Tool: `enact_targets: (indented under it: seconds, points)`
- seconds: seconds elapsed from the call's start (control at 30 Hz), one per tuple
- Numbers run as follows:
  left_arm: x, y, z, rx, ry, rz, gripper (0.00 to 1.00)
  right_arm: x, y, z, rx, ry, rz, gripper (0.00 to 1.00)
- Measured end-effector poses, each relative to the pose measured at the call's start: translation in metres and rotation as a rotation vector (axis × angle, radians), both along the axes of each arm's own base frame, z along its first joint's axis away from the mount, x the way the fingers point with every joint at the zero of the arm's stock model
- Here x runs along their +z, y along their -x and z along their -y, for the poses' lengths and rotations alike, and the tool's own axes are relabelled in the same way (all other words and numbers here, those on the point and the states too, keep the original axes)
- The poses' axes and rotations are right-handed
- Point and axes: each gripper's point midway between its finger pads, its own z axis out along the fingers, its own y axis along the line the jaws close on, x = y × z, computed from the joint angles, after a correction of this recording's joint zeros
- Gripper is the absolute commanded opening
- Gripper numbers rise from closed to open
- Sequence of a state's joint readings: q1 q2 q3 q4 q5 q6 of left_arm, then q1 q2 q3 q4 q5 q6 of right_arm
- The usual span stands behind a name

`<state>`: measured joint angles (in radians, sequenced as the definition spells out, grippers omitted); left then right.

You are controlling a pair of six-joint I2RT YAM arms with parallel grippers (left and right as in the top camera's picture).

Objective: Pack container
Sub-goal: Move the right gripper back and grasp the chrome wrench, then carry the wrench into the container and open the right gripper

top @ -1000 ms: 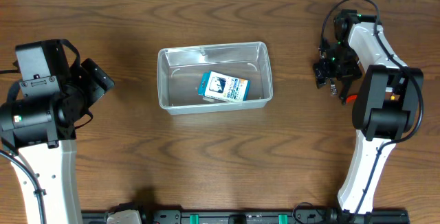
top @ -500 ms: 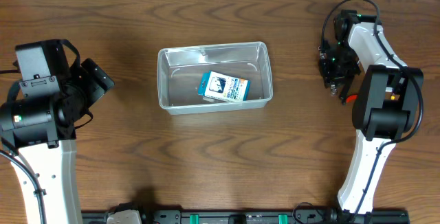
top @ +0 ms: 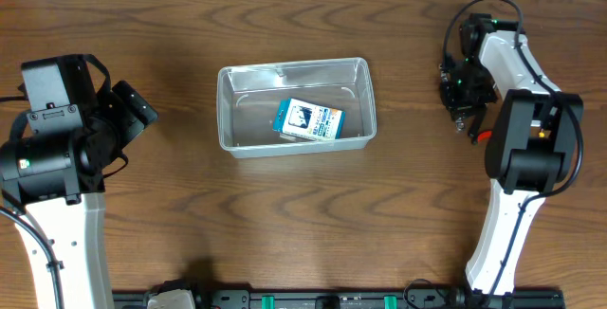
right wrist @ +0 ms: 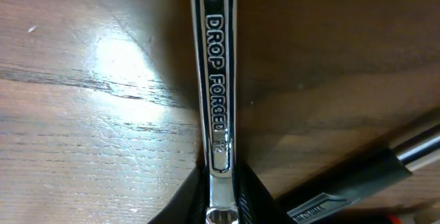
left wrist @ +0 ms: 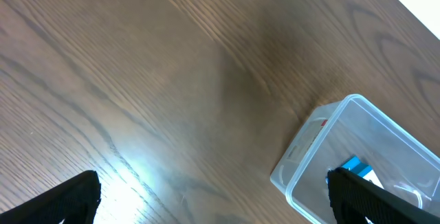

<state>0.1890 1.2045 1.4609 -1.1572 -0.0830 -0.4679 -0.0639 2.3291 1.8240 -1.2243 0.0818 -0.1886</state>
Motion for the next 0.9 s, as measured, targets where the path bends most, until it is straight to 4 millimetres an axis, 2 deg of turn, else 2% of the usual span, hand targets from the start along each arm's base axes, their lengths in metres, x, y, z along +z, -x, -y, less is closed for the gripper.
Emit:
enact_targets:
  seconds: [0.03,0.13,0.23,0.3,0.4,0.53,0.57,0.63,0.7,0.8,0.9]
  points:
    - [0.000,0.000,0.000,0.000,0.000,0.000,0.98,0.000,-0.001,-0.002,0.005,0.000,0.003,0.12]
    - [0.000,0.000,0.000,0.000,0.000,0.000,0.98,0.005,-0.005,-0.011,0.029,0.001,0.003,0.02]
    - [0.000,0.000,0.000,0.000,0.000,0.000,0.98,0.022,-0.015,-0.026,0.065,0.001,0.027,0.01]
    - [0.000,0.000,0.000,0.000,0.000,0.000,0.98,0.040,-0.031,-0.041,0.099,0.002,0.089,0.01]
    - [0.000,0.000,0.000,0.000,0.000,0.000,0.98,0.079,-0.052,-0.071,0.169,-0.003,0.214,0.01]
    - [0.000,0.000,0.000,0.000,0.000,0.000,0.98,0.157,-0.070,-0.132,0.348,-0.029,0.446,0.01]
    - [0.000,0.000,0.000,0.000,0.000,0.000,0.98,0.181,-0.068,-0.152,0.421,-0.039,0.507,0.01]
    - [0.000,0.000,0.000,0.000,0.000,0.000,0.98,0.208,-0.058,-0.185,0.543,-0.061,0.566,0.01]
    - [0.000,0.000,0.000,0.000,0.000,0.000,0.98,0.225,-0.040,-0.220,0.684,-0.100,0.591,0.01]
    - [0.000,0.000,0.000,0.000,0.000,0.000,0.98,0.224,-0.010,-0.264,0.869,-0.181,0.553,0.01]
    - [0.000,0.000,0.000,0.000,0.000,0.000,0.98,0.205,0.010,-0.289,0.974,-0.247,0.486,0.01]
